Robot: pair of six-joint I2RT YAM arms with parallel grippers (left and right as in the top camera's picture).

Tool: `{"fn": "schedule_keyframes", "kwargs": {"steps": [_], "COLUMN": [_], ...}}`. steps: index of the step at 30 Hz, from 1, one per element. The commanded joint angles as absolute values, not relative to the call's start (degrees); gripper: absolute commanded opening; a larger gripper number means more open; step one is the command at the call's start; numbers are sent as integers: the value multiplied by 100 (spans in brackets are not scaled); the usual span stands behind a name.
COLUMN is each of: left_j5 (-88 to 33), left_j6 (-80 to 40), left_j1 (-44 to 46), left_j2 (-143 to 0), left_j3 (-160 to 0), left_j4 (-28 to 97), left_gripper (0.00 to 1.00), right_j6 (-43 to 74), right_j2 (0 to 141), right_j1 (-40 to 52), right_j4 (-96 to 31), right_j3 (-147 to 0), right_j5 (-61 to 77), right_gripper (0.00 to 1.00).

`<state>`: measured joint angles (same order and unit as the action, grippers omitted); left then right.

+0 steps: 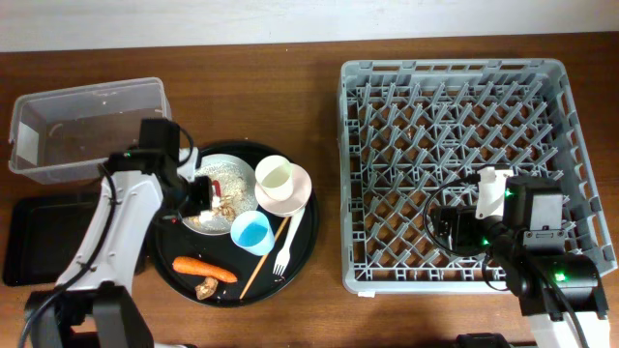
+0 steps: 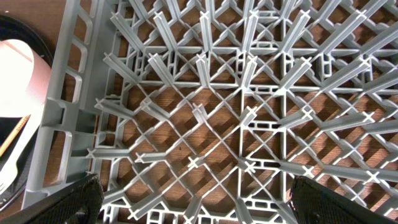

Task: Sort waste into correct bins and load items into the dishwasher rack

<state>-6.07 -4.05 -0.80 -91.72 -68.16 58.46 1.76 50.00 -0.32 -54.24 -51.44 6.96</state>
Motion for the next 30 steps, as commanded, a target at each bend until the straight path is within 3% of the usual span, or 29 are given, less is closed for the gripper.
{"fn": "schedule_keyframes", "kwargs": {"steps": [1, 11, 20, 21, 23, 24, 30], "left_j5": [-661, 1050, 1052, 1052, 1035, 1035, 1035], "left_j6": [-373, -296, -296, -294, -294, -294, -294], "left_j1": [-64, -401, -1138, -1173, -1194, -1194, -1190], "left_j2": [-8934, -8884, -9647, -9762, -9961, -10009, -10029], "left_j3": [-7450, -7859, -7859, -7859, -7859, -7859, -7859], "left_j4": [6029, 3896, 3116, 3024, 2862, 2829, 2720], "left_gripper": [0, 0, 1, 9, 51, 59, 66], "right_j6": [235, 237, 237, 237, 237, 237, 237], "right_j2": [4998, 5000, 5004, 5004, 5004, 5004, 5004], "right_j1": [-1, -1, -1, -1, -1, -1, -1], "right_j4": [-5419, -5422, -5422, -5422, -5422, -5422, -5424], "right_j3": [-5266, -5266, -5266, -5266, -5266, -5266, -5266], "right_j5": [685, 685, 687, 687, 687, 687, 687], "right_gripper": [99, 99, 99, 99, 99, 99, 99]}}
